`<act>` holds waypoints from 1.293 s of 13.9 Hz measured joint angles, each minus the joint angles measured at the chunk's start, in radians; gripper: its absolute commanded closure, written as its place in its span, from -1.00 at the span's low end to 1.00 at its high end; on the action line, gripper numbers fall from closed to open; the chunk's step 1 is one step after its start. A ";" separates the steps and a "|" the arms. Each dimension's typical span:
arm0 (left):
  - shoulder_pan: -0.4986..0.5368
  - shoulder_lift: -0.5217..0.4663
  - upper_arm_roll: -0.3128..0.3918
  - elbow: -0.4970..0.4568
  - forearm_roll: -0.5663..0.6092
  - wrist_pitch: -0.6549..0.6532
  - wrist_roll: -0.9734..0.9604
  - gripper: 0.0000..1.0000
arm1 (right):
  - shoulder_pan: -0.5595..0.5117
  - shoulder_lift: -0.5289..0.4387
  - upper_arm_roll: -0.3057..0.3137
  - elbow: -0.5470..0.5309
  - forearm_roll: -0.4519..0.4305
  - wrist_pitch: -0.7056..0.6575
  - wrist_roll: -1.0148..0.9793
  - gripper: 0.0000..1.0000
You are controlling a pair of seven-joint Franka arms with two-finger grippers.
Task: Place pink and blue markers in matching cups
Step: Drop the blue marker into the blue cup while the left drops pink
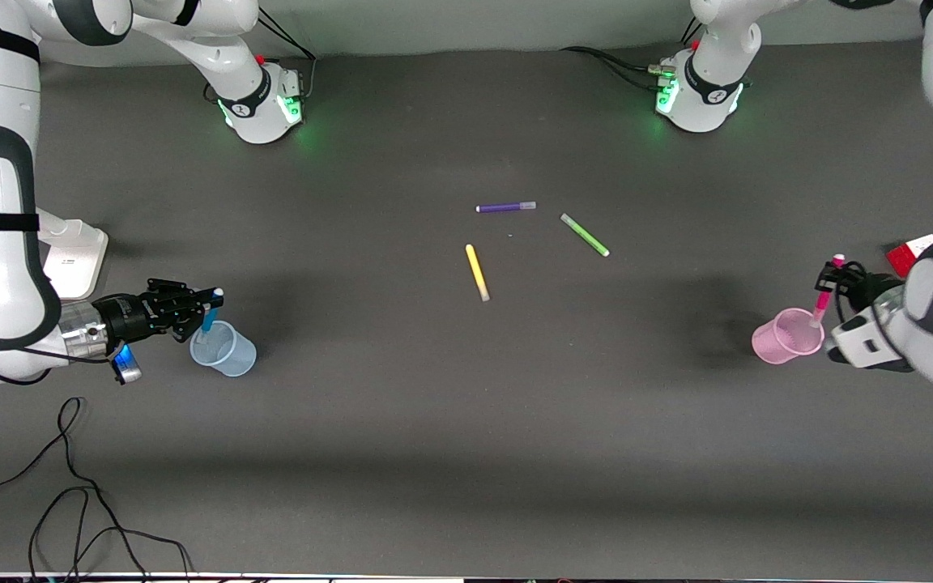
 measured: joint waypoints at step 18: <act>-0.042 0.177 0.001 0.103 0.067 0.004 -0.011 -0.33 | 0.005 0.054 0.000 -0.003 0.028 0.098 -0.013 -1.00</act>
